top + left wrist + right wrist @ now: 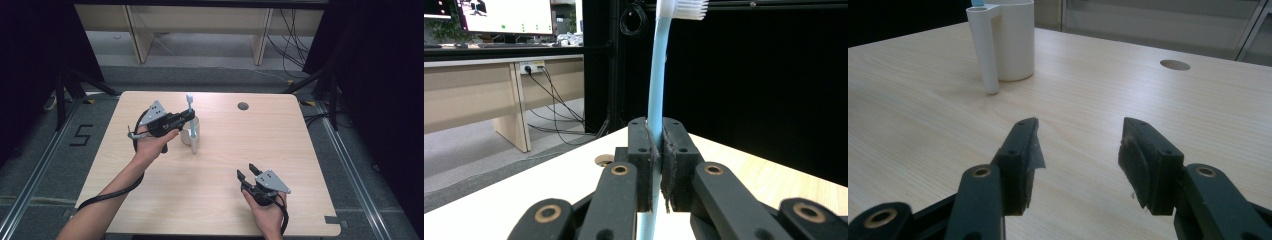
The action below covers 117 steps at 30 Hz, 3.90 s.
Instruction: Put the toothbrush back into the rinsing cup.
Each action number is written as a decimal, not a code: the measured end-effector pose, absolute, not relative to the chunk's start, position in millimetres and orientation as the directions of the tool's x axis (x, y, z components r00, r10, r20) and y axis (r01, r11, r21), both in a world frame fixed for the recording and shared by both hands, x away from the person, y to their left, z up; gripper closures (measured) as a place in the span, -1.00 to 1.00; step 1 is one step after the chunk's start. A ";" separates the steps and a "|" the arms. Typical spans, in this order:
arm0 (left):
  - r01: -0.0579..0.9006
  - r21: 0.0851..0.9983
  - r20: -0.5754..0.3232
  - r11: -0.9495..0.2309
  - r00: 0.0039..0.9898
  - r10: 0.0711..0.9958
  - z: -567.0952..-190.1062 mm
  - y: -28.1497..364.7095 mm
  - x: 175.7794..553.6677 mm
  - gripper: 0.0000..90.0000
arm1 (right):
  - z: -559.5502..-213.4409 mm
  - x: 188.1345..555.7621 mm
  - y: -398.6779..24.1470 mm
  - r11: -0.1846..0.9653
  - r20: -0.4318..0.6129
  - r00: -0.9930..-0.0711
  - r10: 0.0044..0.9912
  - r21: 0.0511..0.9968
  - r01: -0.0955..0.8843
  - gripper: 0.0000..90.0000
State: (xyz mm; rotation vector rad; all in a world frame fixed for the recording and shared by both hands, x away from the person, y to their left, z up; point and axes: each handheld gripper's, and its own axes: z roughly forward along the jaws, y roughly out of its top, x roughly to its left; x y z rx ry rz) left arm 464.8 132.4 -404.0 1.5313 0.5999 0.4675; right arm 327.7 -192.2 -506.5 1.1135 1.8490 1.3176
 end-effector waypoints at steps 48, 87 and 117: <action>0.175 0.982 -0.086 -0.078 0.767 0.635 -451.9 128.0 468.6 0.84 | -508.2 326.9 -190.7 0.152 0.013 -0.472 0.882 0.939 0.308 0.11; 0.212 0.972 -0.089 -0.101 0.732 0.675 -459.2 167.5 423.4 -0.26 | -512.4 329.6 -188.4 0.147 0.028 -0.492 0.870 0.938 0.314 0.10; 0.215 0.972 -0.074 -0.096 0.667 0.742 -510.4 223.2 356.8 -0.29 | -508.1 329.8 -193.1 0.169 -0.008 -0.477 0.879 0.940 0.295 0.09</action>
